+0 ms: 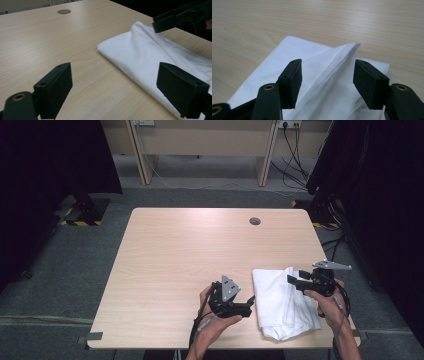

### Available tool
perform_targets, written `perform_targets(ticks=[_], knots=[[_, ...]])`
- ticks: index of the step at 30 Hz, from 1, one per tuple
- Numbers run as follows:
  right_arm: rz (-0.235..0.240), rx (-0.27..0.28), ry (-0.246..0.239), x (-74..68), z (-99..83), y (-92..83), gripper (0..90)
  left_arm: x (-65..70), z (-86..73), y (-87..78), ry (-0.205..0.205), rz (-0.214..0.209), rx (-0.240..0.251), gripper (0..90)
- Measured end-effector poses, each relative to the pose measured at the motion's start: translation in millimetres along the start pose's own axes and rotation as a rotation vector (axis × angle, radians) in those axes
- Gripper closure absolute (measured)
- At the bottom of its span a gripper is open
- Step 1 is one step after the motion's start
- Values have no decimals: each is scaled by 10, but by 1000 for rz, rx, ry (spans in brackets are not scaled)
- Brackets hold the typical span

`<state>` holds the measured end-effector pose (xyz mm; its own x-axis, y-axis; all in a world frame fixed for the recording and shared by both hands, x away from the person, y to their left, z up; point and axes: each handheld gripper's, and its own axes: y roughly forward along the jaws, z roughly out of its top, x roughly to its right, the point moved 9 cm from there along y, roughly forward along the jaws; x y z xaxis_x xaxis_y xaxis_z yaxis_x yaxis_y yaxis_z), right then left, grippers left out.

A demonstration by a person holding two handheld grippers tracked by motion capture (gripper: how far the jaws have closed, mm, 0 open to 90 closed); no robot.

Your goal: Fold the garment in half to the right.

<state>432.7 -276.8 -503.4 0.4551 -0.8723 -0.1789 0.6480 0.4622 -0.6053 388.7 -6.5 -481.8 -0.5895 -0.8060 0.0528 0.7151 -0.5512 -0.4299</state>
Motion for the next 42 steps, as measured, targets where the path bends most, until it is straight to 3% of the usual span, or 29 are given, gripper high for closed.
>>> perform_targets(ticks=[1,2,3,5,8,10,17,25,29,35,40,42], knots=[[0,0,0,0,0,0,407,-126,-71,-65,-13,23,-9,104],[0,0,0,0,0,0,407,-126,-71,-65,-13,23,-9,97],[2,0,-3,-34,-57,-17,403,-234,-121,-126,-23,42,-9,97],[4,1,3,-73,-103,-32,403,-234,-121,-126,-23,42,-9,92],[0,4,-1,-100,-137,-51,387,-432,-190,-277,-37,74,5,90],[3,3,3,-133,-173,-68,387,-432,-190,-277,-37,74,5,75],[6,-16,5,-179,-286,-70,372,-645,-292,-487,-62,115,25,74],[13,-32,28,-190,-402,-55,402,-849,-550,-606,-100,160,-3,75],[29,-52,16,-222,-448,-10,464,-895,-652,-630,-114,168,-17,75],[35,-56,-16,-238,-465,4,672,-949,-777,-672,-121,180,-40,77],[48,-6,-43,-259,-415,-64,845,-983,-841,-690,-135,188,-47,79],[46,15,-54,-271,-374,-112,854,-989,-839,-693,-138,188,-44,79]])
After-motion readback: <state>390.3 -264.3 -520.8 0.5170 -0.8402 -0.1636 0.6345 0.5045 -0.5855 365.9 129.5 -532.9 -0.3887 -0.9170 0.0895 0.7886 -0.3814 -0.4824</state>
